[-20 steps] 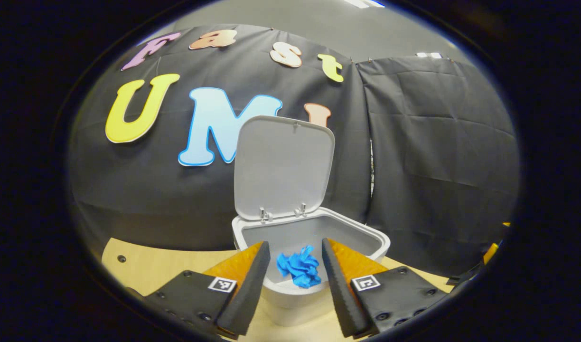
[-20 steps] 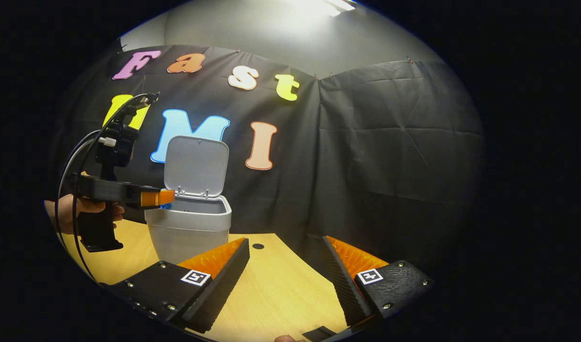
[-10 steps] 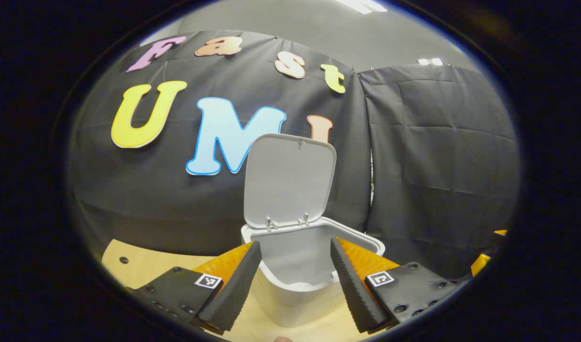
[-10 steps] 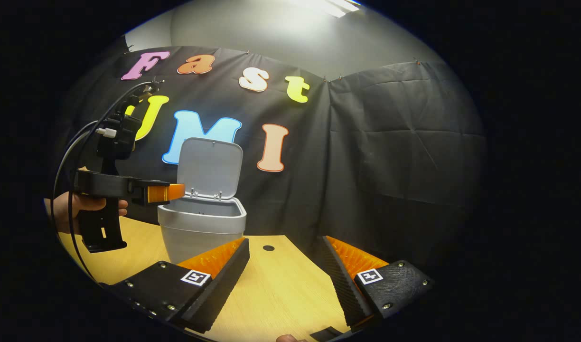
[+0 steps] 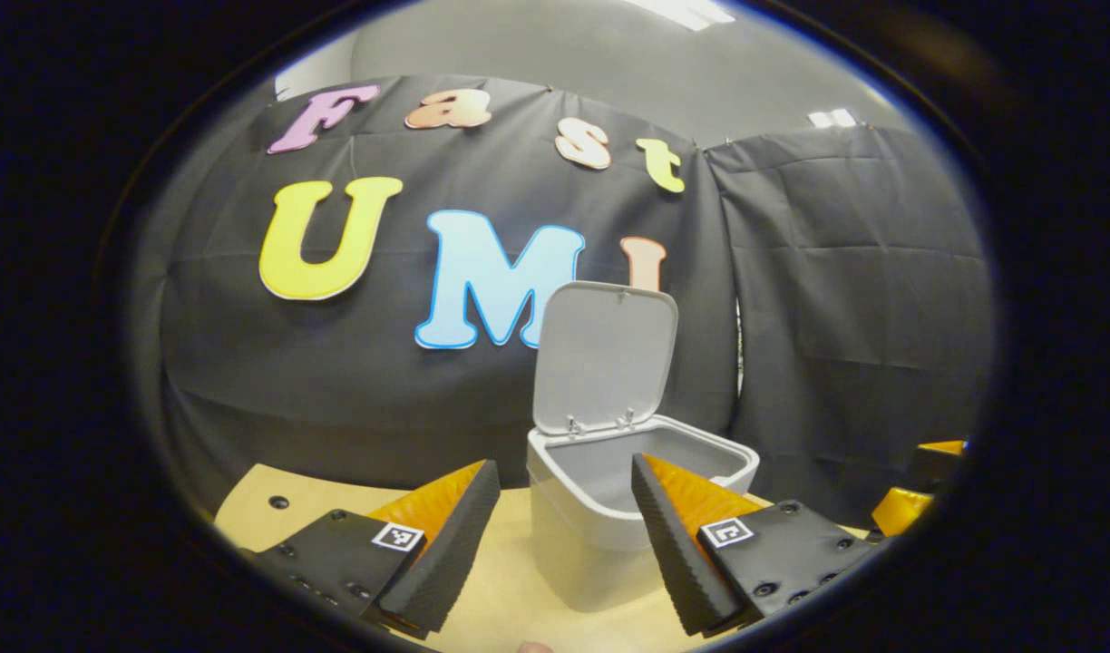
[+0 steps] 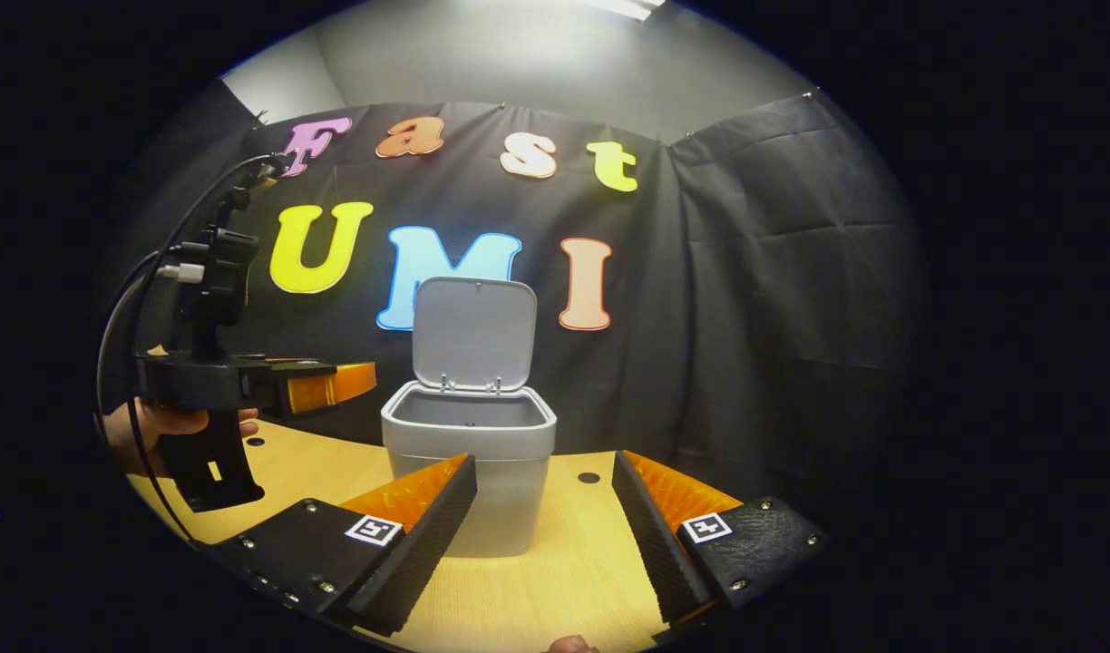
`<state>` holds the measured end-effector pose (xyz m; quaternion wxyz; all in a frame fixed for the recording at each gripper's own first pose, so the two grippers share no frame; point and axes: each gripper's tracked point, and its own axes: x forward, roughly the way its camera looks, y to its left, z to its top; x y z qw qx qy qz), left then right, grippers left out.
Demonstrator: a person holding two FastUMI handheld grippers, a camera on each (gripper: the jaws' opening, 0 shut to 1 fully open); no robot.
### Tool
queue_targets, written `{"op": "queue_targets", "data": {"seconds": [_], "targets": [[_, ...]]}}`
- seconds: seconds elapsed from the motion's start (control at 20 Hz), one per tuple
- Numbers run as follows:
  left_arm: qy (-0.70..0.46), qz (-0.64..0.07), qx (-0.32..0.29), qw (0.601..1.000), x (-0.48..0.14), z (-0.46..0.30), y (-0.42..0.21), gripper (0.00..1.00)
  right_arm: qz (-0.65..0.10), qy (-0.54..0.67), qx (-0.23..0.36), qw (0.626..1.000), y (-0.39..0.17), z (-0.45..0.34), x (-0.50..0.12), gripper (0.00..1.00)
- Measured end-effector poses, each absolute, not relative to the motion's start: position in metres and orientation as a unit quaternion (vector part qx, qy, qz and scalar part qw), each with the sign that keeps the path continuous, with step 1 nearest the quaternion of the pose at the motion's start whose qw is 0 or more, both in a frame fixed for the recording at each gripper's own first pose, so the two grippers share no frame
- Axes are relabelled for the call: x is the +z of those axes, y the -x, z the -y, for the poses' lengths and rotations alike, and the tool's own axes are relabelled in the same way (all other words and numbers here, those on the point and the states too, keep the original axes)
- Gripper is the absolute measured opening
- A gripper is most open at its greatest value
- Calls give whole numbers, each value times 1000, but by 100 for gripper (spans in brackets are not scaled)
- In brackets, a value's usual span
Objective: Press the lid of the desktop garbage bin to open it, pick up the crumpled paper on the desktop and throw it into the bin, then pick up the pop can on the desktop and drop it into the bin, and finally close the garbage bin lid.
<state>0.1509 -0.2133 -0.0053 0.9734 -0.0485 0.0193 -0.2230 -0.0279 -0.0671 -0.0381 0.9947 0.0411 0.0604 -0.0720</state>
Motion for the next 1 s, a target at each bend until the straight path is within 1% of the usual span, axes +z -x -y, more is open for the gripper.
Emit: {"op": "queue_targets", "data": {"seconds": [0.05,0.1,0.55,0.6,0.65,0.7,0.75,0.8,1.0], "targets": [[45,-21,-214,975,-9,205,-148,95,-60,-38,-63,995,26,60,-38,96],[44,-22,-208,977,-11,196,-145,100,-62,-37,-52,996,26,52,-39,96],[37,-18,-155,987,-25,137,-115,100,-111,-44,63,991,21,-28,-67,97],[33,-17,-150,988,-26,132,-112,95,-119,-46,75,989,22,-37,-72,97],[29,-17,-145,989,-26,128,-109,100,-128,-48,87,987,23,-45,-78,97],[27,-17,-141,989,-33,120,-97,95,-139,-51,99,984,25,-53,-85,97],[26,-18,-138,990,-35,116,-93,95,-151,-53,110,981,26,-61,-92,97],[25,-19,-135,990,-36,113,-89,100,-166,-54,122,977,27,-70,-101,97],[26,-30,-123,992,-46,102,-75,100,-226,-46,163,959,36,-95,-136,97]]}}
